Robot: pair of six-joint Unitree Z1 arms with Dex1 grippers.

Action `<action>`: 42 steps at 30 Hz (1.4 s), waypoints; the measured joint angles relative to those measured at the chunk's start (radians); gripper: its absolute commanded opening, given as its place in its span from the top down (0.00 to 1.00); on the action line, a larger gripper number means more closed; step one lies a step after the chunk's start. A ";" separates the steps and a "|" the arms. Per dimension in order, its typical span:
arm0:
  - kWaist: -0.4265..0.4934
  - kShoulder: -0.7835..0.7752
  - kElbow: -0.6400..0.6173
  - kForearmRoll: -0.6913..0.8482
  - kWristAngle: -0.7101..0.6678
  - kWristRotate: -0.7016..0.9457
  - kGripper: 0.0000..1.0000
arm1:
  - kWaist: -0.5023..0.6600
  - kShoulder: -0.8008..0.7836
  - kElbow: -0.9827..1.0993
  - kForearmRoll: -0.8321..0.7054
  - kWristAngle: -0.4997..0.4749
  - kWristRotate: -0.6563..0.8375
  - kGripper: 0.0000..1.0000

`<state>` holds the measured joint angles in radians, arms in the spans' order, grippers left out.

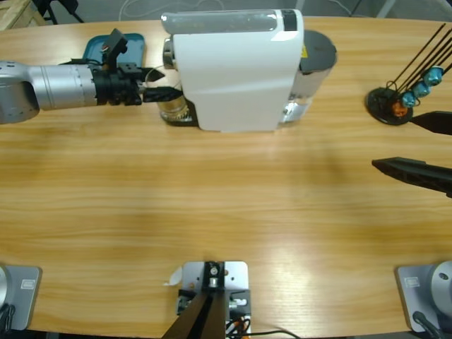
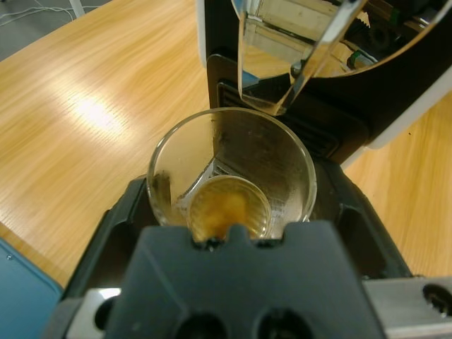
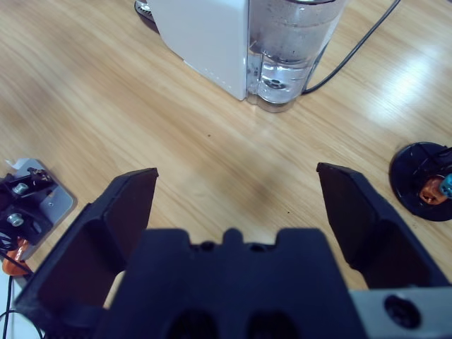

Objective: Pour coffee

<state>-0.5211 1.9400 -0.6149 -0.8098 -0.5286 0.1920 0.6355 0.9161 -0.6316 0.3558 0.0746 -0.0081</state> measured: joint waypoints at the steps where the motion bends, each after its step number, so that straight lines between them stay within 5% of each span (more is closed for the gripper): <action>1: 0.000 -0.003 0.004 0.000 0.003 0.000 0.52 | 0.000 0.000 0.000 0.000 0.000 0.000 0.00; 4: -0.001 -0.019 0.019 0.000 0.019 0.000 0.60 | 0.000 0.000 0.000 0.000 0.000 0.000 0.00; 14: 0.015 -0.127 0.040 0.059 0.049 -0.001 0.61 | 0.000 0.000 0.000 0.000 0.000 0.000 0.00; 27: 0.293 -0.190 0.080 0.082 0.084 -0.053 0.61 | 0.000 0.000 0.000 0.000 0.000 0.000 0.00; 29: 0.332 -0.182 0.075 0.082 0.094 -0.072 0.76 | 0.000 0.000 0.000 0.000 0.000 0.000 0.00; 42: 0.388 -0.026 -0.057 0.082 0.114 -0.099 0.81 | 0.000 0.000 0.000 0.000 0.000 0.000 0.00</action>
<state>-0.1330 1.9142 -0.6723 -0.7273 -0.4147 0.0933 0.6355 0.9161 -0.6316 0.3558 0.0746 -0.0081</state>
